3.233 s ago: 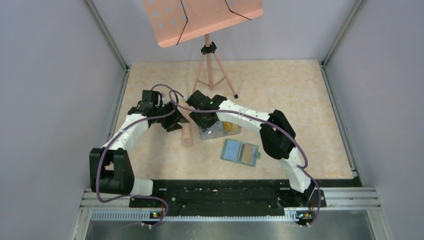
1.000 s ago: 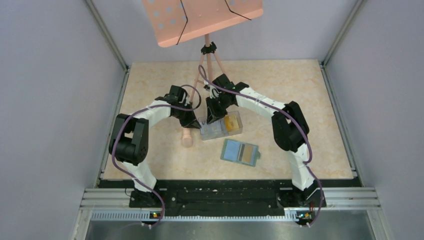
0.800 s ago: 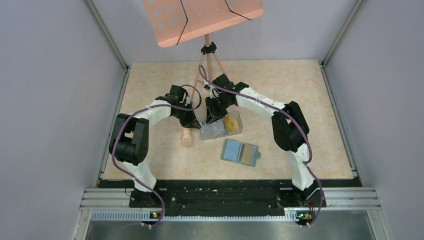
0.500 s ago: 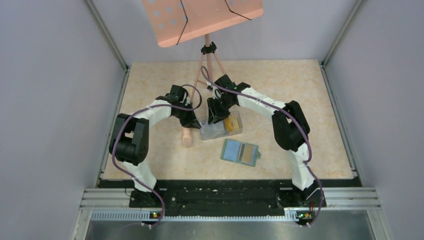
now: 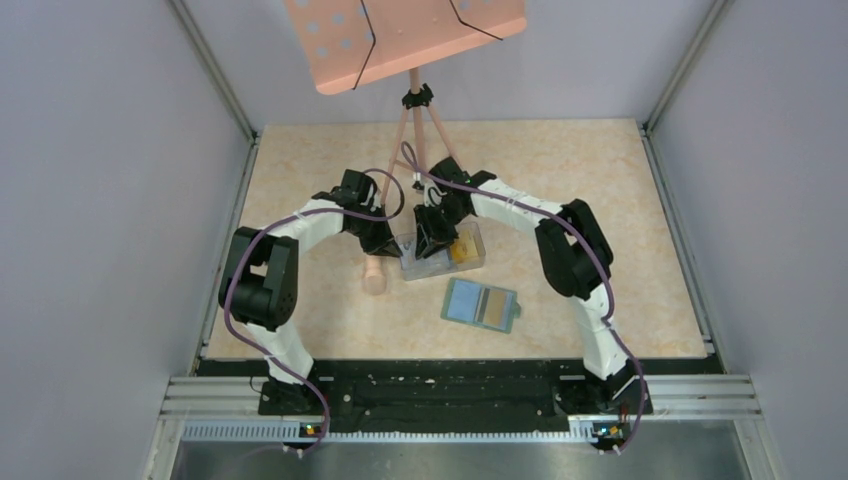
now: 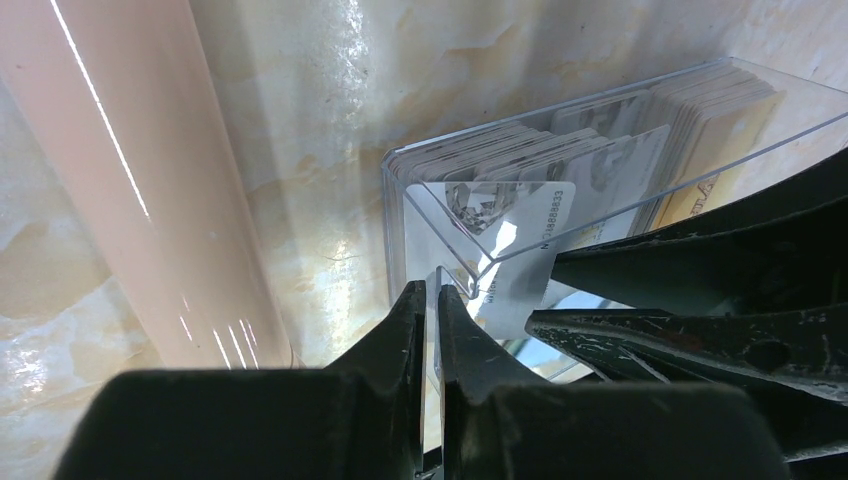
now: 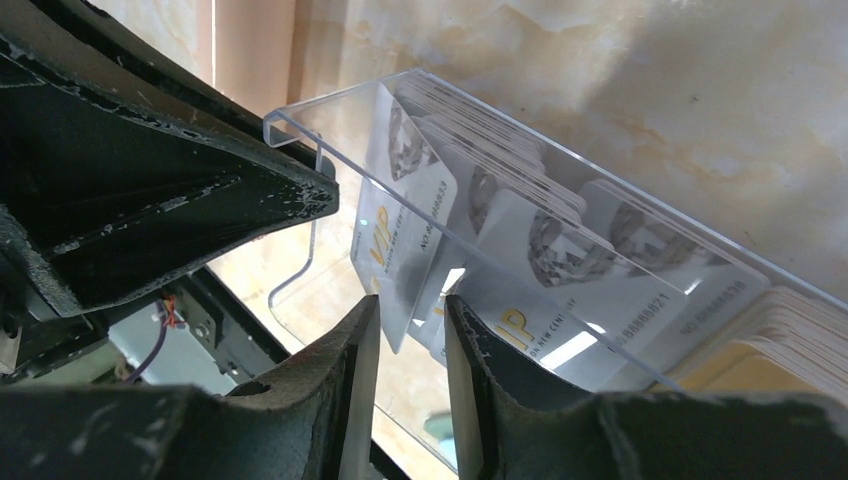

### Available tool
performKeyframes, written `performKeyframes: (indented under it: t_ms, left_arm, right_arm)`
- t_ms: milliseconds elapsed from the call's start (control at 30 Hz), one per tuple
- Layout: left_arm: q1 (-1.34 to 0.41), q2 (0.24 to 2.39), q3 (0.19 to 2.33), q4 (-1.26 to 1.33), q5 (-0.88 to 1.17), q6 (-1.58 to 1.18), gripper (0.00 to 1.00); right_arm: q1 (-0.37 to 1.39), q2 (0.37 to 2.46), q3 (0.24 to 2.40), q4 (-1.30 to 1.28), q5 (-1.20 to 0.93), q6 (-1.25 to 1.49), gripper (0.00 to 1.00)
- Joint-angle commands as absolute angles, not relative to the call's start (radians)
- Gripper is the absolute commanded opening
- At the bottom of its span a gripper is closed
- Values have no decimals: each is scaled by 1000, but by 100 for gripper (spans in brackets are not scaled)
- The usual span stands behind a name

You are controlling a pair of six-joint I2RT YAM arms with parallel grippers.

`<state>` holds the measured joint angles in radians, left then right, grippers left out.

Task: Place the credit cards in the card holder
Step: Pick up the credit card from the storage box.

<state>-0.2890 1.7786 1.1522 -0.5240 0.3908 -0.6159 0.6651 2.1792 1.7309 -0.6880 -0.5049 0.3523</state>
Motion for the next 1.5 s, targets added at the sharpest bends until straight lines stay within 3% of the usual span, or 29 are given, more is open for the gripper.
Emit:
performKeyframes:
  t_ms: [0, 133, 267, 300, 867, 1133, 1300, 1467]
  left_arm:
    - [-310, 1802, 1176, -502, 393, -603, 1]
    - [-311, 1803, 1176, -503, 389, -602, 1]
    - [-313, 1797, 1180, -506, 381, -604, 2]
    - [-313, 1794, 1182, -509, 379, -604, 2]
    - [-310, 1443, 1223, -555, 249, -613, 36]
    - [-301, 1324, 1080, -276, 551, -673, 45]
    - [-308, 1351, 976, 39, 802, -834, 45]
    - [-351, 1393, 904, 317, 911, -1008, 45]
  right_arm:
    - [663, 2218, 1735, -666, -544, 357, 30]
    - [664, 2229, 1746, -648, -583, 368, 23]
    - [664, 2237, 1759, -647, -601, 373, 1]
    - [664, 2237, 1761, -647, -604, 373, 0]
    - [631, 1936, 1712, -647, -532, 410, 0]
    - [525, 1688, 1477, -558, -640, 492, 0]
    - [480, 1570, 1348, -476, -750, 569, 0]
    - [476, 1490, 1274, -394, -823, 641, 0]
